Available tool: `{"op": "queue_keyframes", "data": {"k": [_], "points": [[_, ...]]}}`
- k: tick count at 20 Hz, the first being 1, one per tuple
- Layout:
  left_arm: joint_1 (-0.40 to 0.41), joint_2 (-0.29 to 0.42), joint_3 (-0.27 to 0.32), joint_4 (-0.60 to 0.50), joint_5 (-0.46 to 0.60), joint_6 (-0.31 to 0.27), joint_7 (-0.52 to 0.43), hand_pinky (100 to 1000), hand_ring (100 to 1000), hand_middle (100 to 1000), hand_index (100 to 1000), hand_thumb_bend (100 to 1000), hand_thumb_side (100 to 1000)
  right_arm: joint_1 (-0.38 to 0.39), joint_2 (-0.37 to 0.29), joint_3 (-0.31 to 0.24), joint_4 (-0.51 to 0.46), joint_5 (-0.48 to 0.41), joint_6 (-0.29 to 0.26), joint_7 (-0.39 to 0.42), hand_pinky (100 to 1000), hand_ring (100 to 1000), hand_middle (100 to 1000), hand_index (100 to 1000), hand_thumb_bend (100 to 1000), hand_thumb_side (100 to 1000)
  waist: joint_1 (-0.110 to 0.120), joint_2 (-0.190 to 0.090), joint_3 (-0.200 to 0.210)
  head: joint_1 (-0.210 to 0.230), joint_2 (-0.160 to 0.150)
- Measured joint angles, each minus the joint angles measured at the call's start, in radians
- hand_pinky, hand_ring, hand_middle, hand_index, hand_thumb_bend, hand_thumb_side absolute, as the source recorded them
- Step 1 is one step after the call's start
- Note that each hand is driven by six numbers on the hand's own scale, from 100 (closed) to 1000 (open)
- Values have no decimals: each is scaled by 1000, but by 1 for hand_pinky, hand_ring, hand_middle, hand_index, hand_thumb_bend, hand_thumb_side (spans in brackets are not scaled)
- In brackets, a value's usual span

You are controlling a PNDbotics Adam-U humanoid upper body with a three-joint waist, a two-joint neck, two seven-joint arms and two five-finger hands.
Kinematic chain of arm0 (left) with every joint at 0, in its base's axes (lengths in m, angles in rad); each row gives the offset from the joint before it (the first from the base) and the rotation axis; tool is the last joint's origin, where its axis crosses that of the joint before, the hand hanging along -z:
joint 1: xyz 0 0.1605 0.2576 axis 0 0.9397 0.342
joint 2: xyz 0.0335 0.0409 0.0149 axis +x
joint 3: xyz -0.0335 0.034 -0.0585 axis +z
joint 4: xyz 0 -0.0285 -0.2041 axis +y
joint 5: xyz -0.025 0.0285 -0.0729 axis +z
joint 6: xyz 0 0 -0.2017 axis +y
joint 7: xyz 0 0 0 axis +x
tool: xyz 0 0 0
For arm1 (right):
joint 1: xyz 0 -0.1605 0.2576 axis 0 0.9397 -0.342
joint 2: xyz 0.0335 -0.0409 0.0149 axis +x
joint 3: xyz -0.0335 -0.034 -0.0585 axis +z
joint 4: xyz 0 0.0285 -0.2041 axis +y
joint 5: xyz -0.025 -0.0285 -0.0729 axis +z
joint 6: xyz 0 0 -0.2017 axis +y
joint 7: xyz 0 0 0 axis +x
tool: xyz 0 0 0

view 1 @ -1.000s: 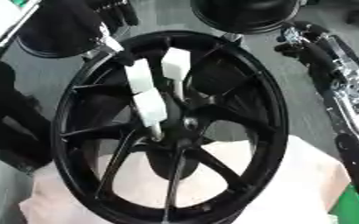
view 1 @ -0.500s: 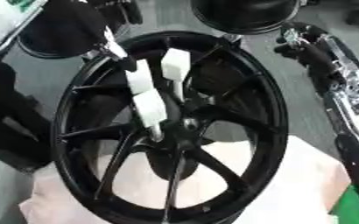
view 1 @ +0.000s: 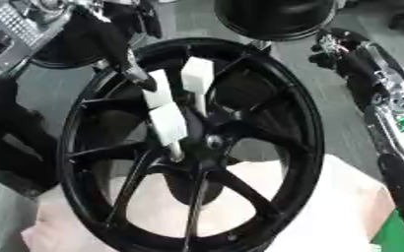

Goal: Pull the pin out of the wheel hub.

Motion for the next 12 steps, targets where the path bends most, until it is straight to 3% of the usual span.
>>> {"op": "queue_keyframes", "data": {"k": [7,8,12], "points": [[0,-33,-18,25,-16,6,6,918,822,736,733,683,330,0,0,0,0,4,1,1,837,677,622,807,136,494,1,0,-3,6,0],[0,-36,-20,29,-17,6,6,917,809,710,690,669,329,0,0,0,0,4,1,2,837,677,623,807,135,494,1,0,-3,6,0],[0,-50,-29,49,-31,8,8,914,798,690,685,638,334,0,0,0,0,4,1,2,837,677,623,807,134,496,1,0,-3,7,0]]}}
